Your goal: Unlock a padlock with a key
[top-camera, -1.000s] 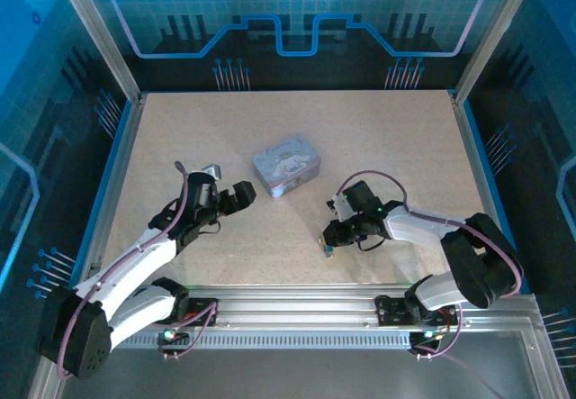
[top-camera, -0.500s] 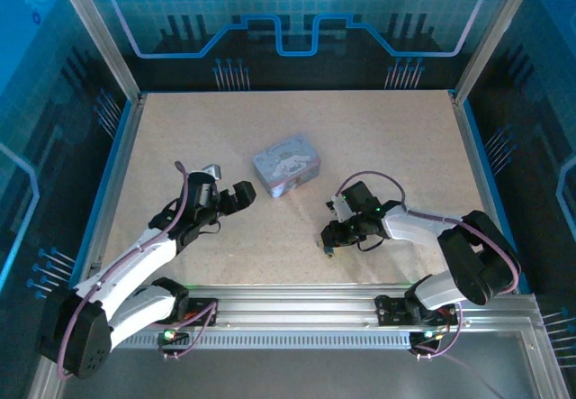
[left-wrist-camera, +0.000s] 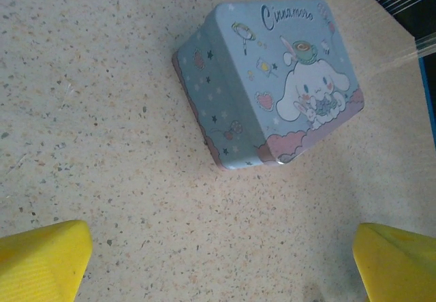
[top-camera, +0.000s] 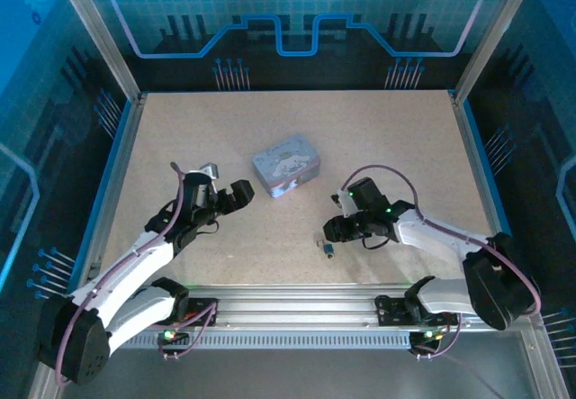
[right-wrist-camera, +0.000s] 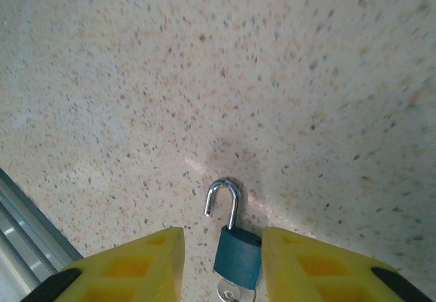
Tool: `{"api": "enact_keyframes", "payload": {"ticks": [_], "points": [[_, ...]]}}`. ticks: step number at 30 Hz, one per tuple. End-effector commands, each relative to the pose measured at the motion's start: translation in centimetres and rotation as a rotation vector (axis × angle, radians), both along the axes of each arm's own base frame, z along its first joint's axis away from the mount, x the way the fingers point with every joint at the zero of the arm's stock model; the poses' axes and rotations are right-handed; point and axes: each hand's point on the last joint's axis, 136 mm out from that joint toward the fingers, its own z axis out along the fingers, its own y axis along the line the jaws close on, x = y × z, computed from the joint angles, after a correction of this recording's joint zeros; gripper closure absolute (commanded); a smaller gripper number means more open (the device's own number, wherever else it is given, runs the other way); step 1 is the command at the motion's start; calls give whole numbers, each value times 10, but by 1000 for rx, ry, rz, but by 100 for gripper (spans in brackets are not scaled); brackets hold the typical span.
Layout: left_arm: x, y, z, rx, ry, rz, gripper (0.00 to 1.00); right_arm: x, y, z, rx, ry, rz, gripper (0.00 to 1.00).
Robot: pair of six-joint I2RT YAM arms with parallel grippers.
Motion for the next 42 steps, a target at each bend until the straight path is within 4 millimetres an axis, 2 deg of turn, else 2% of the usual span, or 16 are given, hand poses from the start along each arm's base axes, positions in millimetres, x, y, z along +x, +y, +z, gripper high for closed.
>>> {"api": "enact_keyframes", "payload": {"ticks": [1, 8, 15, 19, 21, 27, 37, 42], "points": [[-4, 7, 7, -18, -6, 36, 1, 12, -11, 22, -45, -92, -5, 63], [-8, 36, 37, 33, -135, 138, 1, 38, -36, 61, -27, -263, -79, 51], [-9, 61, 64, 97, -228, 219, 1, 59, -68, 97, 9, -459, -201, 19], [-6, 70, 75, 134, -259, 240, 1, 67, -89, 109, 8, -537, -274, 11], [-5, 73, 80, 151, -275, 251, 1, 71, -99, 112, 6, -577, -310, 2], [-4, 86, 90, 204, -305, 296, 1, 82, -127, 114, -58, -663, -387, 0], [0, 108, 88, 324, -364, 377, 1, 102, -159, 109, -216, -867, -463, 0], [6, 113, 83, 374, -376, 400, 1, 111, -169, 93, -263, -867, -488, 0]]}}
